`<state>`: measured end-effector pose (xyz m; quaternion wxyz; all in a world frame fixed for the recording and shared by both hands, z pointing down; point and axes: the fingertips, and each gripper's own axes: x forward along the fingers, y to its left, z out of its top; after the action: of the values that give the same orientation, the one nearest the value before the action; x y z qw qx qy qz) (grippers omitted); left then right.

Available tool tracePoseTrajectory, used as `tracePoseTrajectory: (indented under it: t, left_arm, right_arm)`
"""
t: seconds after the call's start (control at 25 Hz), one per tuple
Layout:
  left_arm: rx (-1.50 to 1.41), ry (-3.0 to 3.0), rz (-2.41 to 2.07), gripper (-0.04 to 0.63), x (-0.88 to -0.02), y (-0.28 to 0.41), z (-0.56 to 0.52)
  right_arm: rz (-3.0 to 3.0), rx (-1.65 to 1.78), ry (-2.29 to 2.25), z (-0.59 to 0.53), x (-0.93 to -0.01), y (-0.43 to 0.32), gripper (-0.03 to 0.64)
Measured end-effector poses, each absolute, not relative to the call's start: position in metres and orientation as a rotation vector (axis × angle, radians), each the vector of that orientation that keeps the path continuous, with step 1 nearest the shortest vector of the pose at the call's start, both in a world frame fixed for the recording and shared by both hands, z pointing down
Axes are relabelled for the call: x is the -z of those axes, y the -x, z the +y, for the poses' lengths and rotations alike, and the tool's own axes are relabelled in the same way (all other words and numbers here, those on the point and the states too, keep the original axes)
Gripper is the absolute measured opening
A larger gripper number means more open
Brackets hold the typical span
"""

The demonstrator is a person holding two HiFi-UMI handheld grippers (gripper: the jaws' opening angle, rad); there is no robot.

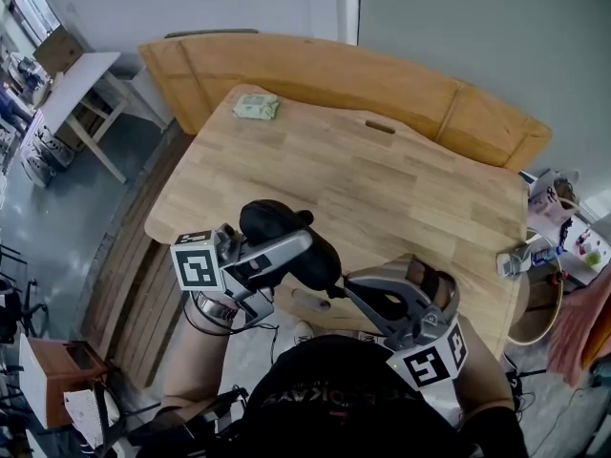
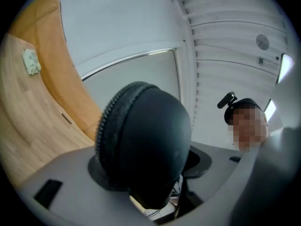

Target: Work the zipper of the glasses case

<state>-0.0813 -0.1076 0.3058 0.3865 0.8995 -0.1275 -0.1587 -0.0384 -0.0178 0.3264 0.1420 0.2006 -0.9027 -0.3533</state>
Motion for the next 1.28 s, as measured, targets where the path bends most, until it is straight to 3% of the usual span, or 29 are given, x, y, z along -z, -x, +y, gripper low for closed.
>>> tracePoseTrajectory:
  t: [0.44, 0.8, 1.28]
  left_arm:
    - [0.043, -2.581, -0.235, 0.291, -0.323, 0.052, -0.071]
    - [-0.024, -2.674, -0.033, 0.298, -0.323, 0.048, -0.045]
    - [-0.484, -2.783, 0.057, 0.302, -0.373, 0.034, -0.017]
  right_arm:
    - [-2.656, 0.968, -0.543, -0.016, -0.326, 0.042, 0.015]
    - [-2.822, 0.793, -0.444, -0.001, -0.32, 0.045, 0.015]
    - [-2.804, 0.79, -0.39, 0.004, -0.324, 0.051, 0.015]
